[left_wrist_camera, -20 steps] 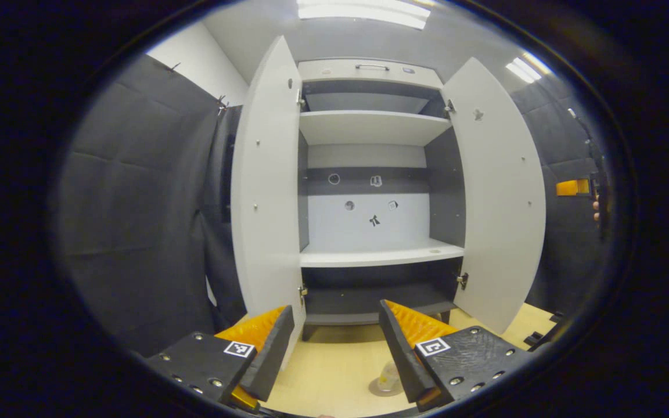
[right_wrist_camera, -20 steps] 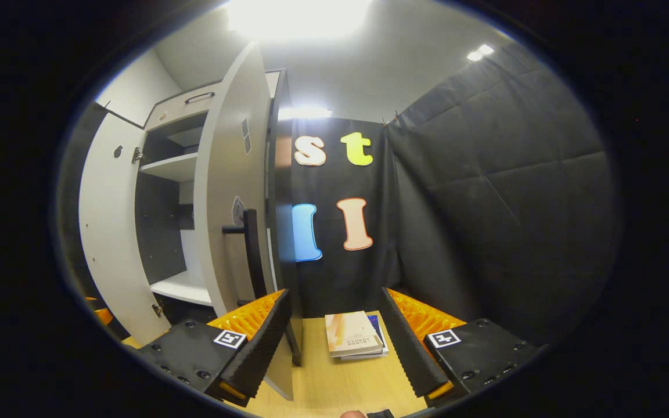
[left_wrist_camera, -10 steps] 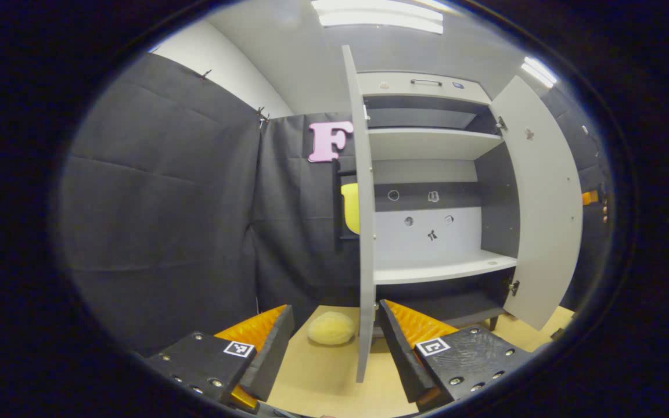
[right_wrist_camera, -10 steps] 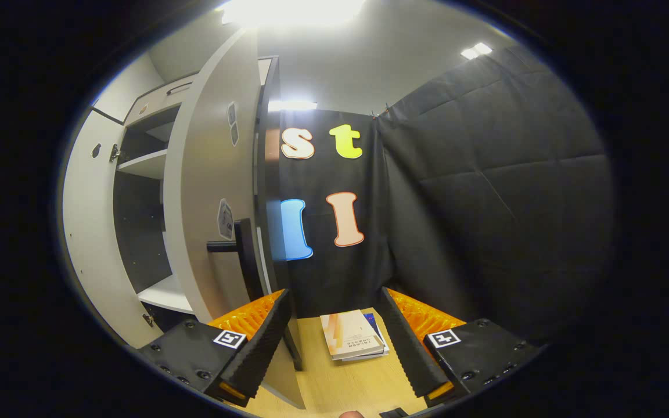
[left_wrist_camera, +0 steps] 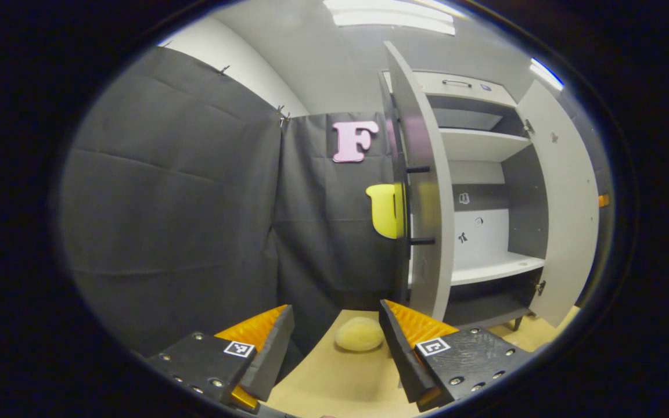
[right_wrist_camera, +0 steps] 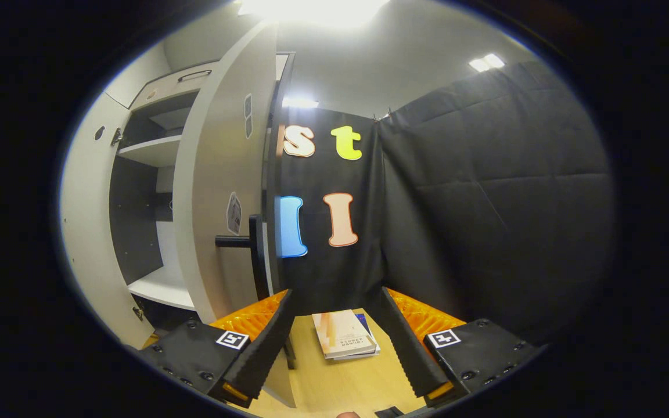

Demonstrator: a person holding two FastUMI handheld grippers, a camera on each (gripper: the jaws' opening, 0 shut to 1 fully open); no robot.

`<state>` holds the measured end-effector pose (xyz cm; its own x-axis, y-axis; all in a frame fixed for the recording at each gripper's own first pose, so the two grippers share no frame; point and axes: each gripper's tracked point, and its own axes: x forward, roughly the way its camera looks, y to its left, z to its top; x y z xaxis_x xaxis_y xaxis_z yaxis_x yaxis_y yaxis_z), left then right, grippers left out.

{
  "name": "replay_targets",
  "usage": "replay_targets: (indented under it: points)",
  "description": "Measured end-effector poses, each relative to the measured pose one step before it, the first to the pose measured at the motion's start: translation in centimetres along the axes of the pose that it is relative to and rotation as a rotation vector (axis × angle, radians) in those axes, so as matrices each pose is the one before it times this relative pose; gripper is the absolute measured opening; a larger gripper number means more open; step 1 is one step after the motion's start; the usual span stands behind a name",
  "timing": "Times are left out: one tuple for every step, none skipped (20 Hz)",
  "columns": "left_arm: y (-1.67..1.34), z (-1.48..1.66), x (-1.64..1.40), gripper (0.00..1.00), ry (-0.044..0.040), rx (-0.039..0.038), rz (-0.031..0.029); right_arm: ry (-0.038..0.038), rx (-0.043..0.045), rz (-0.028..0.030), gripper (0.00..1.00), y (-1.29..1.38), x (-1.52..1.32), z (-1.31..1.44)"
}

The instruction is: Grasp the bottle in the cabinet with the left hand and place it on the coaster, then close the right door with the right hand and the left door with the left hand.

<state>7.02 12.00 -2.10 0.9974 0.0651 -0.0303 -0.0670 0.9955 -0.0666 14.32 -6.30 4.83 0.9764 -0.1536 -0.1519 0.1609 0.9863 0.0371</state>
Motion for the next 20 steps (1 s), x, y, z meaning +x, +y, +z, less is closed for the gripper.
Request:
replay_targets:
  points:
    - [0.215, -0.256, 0.336, 0.86, 0.00253, -0.00275, -0.00275, 0.00142, 0.00178, 0.00015, 0.96, 0.364, -0.124, -0.058]
    - [0.233, -0.264, 0.411, 0.87, 0.00283, -0.00087, -0.00293, 0.00093, 0.00054, 0.00292, 0.96, 0.476, -0.175, 0.009]
    - [0.230, -0.154, 0.361, 0.85, 0.00160, 0.00004, -0.00348, 0.00257, 0.00328, 0.00669, 0.96, 0.552, -0.154, -0.073]
    - [0.114, 0.033, 0.390, 0.87, 0.00124, -0.00106, -0.00437, 0.00272, 0.00655, 0.01157, 0.96, 0.717, -0.160, 0.003]
    - [0.056, -0.110, 0.282, 0.87, 0.00023, -0.00238, -0.00653, 0.00323, 0.00868, 0.01582, 0.96, 0.867, -0.148, -0.063]
    - [0.190, -0.131, 0.332, 0.87, 0.00029, -0.00194, -0.00394, 0.00262, 0.00816, 0.01765, 0.92, 0.955, -0.078, -0.027]
    - [0.085, -0.017, 0.301, 0.87, -0.00027, -0.00189, -0.00369, 0.00236, 0.00539, 0.01836, 0.96, 1.002, -0.105, -0.164]
    - [0.193, -0.033, 0.129, 0.87, 0.00020, -0.00235, -0.00203, -0.00015, 0.00502, 0.01597, 0.96, 0.936, -0.013, -0.024]
    - [0.234, -0.020, 0.195, 0.87, 0.00080, -0.00417, -0.00375, 0.00078, 0.00409, 0.01372, 0.96, 0.844, -0.003, -0.088]
    - [0.245, -0.043, 0.114, 0.87, 0.00052, -0.00254, -0.00193, -0.00071, 0.00614, 0.01101, 0.96, 0.813, 0.035, -0.082]
    - [0.191, 0.064, 0.097, 0.87, -0.00016, -0.00128, -0.00111, -0.00147, 0.00723, 0.01055, 0.96, 0.764, 0.114, -0.040]
    - [0.214, -0.088, 0.014, 0.87, 0.00076, 0.00043, 0.00057, 0.00290, 0.00460, 0.01304, 0.96, 0.758, 0.177, -0.077]
    - [0.580, 0.087, -0.249, 0.87, -0.00058, 0.00053, -0.00031, 0.00036, 0.00623, 0.01440, 0.96, 0.923, 0.149, -0.126]
    - [0.164, -0.031, 0.027, 0.85, 0.00091, 0.00170, 0.00086, 0.00174, 0.00397, 0.01628, 0.96, 0.859, 0.332, -0.049]
    - [0.191, -0.012, 0.061, 0.87, 0.00275, 0.00260, 0.00232, 0.00089, 0.00294, 0.01684, 0.96, 0.901, 0.261, -0.106]
    - [-0.008, -0.059, -0.048, 0.85, 0.00107, 0.00286, 0.00418, 0.00038, -0.00010, 0.01891, 0.96, 0.942, 0.339, -0.045]
    - [0.086, 0.011, -0.002, 0.87, 0.00068, 0.00253, 0.00415, -0.00105, -0.00488, 0.01291, 0.96, 0.811, 0.394, -0.068]
    - [0.149, -0.037, -0.020, 0.86, -0.00078, 0.00123, 0.00363, -0.00119, -0.00218, 0.01315, 0.96, 0.807, 0.316, 0.045]
    - [0.135, 0.008, 0.030, 0.85, 0.00038, 0.00209, 0.00526, -0.00012, 0.00192, 0.01433, 0.96, 0.790, 0.481, -0.058]
    - [0.218, -0.082, -0.033, 0.84, 0.00106, 0.00171, 0.00740, 0.00181, 0.00601, 0.01911, 0.92, 0.921, 0.487, 0.032]
